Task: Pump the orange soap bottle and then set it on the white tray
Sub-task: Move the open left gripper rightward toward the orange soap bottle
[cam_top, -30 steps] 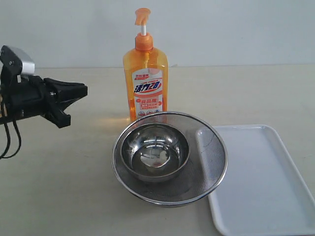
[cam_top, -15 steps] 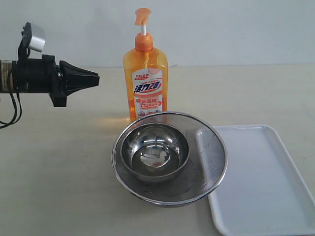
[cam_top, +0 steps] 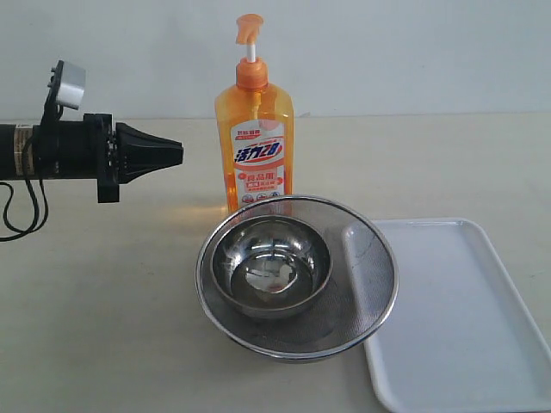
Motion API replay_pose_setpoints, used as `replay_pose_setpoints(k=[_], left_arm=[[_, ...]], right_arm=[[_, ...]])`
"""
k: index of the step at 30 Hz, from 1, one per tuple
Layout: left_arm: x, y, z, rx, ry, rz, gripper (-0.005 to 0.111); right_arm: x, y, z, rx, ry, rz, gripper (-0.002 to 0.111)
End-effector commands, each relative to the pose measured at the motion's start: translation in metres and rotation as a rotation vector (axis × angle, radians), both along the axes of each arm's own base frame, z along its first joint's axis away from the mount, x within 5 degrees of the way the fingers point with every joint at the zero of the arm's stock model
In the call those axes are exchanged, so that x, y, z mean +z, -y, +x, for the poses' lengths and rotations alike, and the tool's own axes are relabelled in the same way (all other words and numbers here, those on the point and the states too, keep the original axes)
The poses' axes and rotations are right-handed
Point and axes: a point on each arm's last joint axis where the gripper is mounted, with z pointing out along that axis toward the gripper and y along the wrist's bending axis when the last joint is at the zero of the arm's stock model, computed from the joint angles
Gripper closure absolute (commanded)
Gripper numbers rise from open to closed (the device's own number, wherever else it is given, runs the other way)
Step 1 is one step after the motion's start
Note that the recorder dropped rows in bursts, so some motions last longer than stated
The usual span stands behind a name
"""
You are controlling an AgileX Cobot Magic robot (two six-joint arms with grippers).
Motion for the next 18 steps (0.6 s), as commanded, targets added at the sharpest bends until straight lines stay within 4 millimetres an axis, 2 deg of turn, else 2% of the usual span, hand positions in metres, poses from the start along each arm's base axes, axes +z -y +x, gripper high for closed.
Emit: replay_pose_setpoints(k=[1, 4, 10, 12, 14, 18], left_arm=[[0.003, -0.0005, 0.0015, 0.007, -0.014, -0.024, 0.101], [0.003, -0.0005, 0.0015, 0.011, -0.027, -0.029, 0.088], [0.003, -0.0005, 0.0015, 0.016, -0.05, -0.038, 0.046], [0.0031, -0.0005, 0.0016, 0.019, -0.055, -0.041, 0.035], [0.0031, -0.0005, 0.0016, 0.02, -0.06, -0.043, 0.029], [0.0043, -0.0008, 0.003, 0.037, -0.062, -0.058, 0.024]], right_arm=[[-0.0004, 0.0002, 0.0, 0.0, 0.012, -0.01, 0.108], [-0.0004, 0.0002, 0.0, 0.0, 0.012, -0.01, 0.108], [-0.0004, 0.0002, 0.0, 0.0, 0.012, -0.01, 0.108], [-0.0004, 0.0002, 0.0, 0.0, 0.012, -0.01, 0.108], [-0.0004, 0.0002, 0.0, 0.0, 0.012, -0.01, 0.108], [-0.0004, 0.0002, 0.0, 0.0, 0.012, -0.01, 0.108]])
